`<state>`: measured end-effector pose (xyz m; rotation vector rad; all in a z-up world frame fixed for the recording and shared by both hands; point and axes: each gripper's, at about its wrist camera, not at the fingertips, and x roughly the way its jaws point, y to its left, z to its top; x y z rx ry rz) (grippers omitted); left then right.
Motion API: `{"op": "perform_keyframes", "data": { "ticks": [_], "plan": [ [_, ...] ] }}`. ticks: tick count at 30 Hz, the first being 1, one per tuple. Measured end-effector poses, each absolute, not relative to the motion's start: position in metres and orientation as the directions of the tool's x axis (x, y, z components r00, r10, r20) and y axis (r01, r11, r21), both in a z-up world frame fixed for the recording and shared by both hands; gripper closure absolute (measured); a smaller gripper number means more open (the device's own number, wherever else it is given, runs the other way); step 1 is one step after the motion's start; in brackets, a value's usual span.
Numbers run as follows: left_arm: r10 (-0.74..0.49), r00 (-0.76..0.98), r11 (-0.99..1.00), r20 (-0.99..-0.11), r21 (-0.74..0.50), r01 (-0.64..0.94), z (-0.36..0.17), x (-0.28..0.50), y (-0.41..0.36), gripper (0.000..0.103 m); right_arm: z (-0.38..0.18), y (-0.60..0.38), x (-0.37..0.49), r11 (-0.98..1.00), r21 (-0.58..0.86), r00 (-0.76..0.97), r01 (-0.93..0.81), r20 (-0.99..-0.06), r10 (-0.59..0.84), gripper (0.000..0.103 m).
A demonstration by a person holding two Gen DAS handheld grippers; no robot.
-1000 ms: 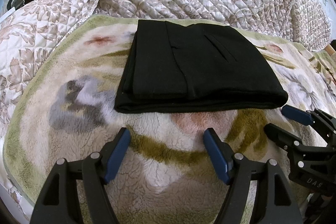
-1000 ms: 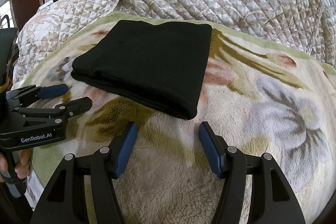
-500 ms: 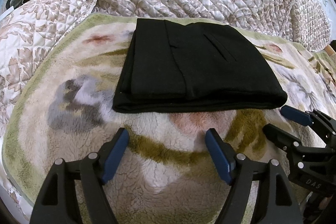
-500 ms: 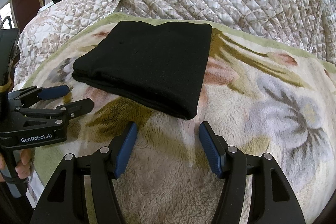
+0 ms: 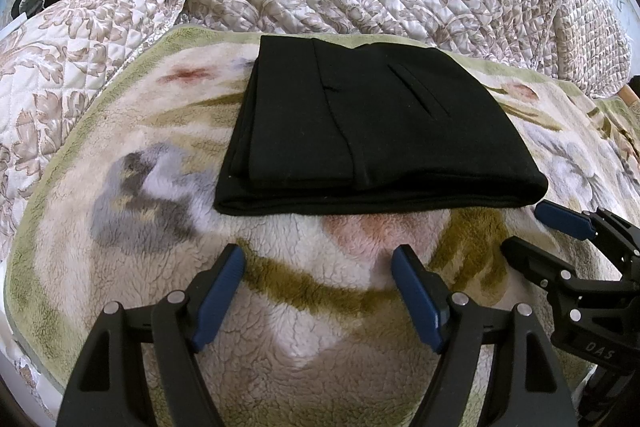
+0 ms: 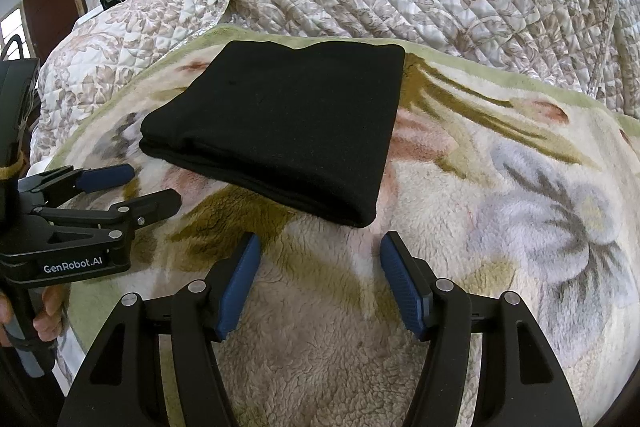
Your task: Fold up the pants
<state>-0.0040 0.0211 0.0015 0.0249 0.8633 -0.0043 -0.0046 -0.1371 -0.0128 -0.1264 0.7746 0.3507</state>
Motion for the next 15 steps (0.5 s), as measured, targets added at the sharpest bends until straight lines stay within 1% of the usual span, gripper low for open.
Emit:
{"op": "perform_keyframes", "data": {
  "ticks": [15],
  "plan": [
    [0.008, 0.651, 1.0, -0.759, 0.025, 0.017, 0.0013, -0.0037, 0.0209, 0.022, -0.0125, -0.1359, -0.0051, 0.935, 0.019, 0.661, -0.353, -0.703, 0.264, 0.039]
  ]
}}
